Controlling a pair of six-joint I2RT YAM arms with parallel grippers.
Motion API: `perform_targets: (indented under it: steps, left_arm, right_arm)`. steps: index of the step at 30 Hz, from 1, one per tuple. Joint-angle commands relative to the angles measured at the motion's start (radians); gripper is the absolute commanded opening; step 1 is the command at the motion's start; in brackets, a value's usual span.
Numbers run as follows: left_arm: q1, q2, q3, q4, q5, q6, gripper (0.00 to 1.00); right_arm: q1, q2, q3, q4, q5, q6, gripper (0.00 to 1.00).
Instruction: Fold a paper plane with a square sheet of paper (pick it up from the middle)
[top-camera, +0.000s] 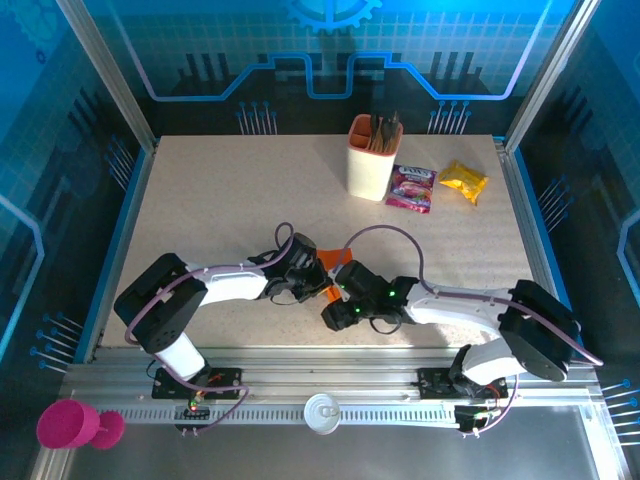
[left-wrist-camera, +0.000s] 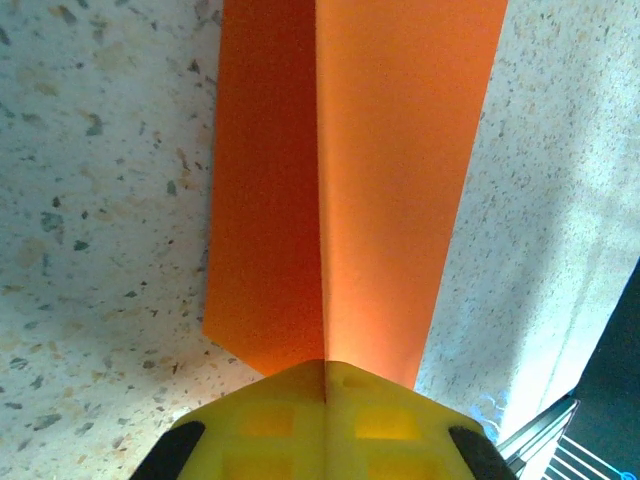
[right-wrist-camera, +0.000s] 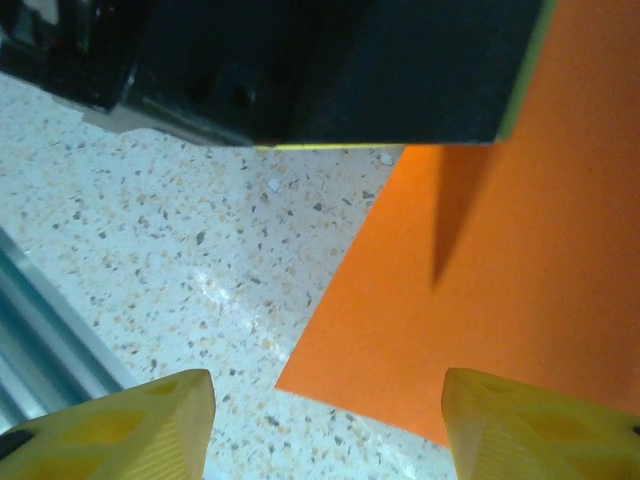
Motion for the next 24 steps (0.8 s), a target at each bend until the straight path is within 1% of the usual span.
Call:
perform_targets:
  steps: [1,4,6,12,16,18,22,24]
  left_arm:
    - [0.010,0.022,0.019,-0.012,0.043,-0.012,0.00]
    - [0.011,0.026,0.017,-0.006,0.047,-0.011,0.00]
    - [0.013,0.027,0.017,-0.004,0.050,-0.009,0.00]
    - [0.014,0.033,0.011,0.008,0.052,-0.005,0.00]
    - [0.014,0.033,0.012,0.011,0.054,0.003,0.00]
    - [0.014,0.034,0.014,0.010,0.054,0.007,0.00]
    - [0.019,0.023,0.031,-0.025,0.053,0.053,0.00]
    - [0.031,0.001,0.035,-0.059,0.061,0.094,0.16]
  right_arm:
    - [0.018,0.029,0.040,-0.036,0.100,-0.011,0.61]
    - [0.019,0.040,0.054,-0.041,0.132,-0.010,0.59]
    - [0.019,0.040,0.062,-0.042,0.139,-0.014,0.54]
    - [0.015,0.048,0.090,-0.061,0.139,-0.026,0.26]
    - [0.006,0.047,0.092,-0.059,0.116,-0.032,0.08]
    - [-0.001,0.047,0.094,-0.058,0.101,-0.037,0.00]
    - [-0.030,0.048,0.094,-0.054,0.049,-0.055,0.00]
    - [-0.049,0.050,0.091,-0.050,0.016,-0.070,0.00]
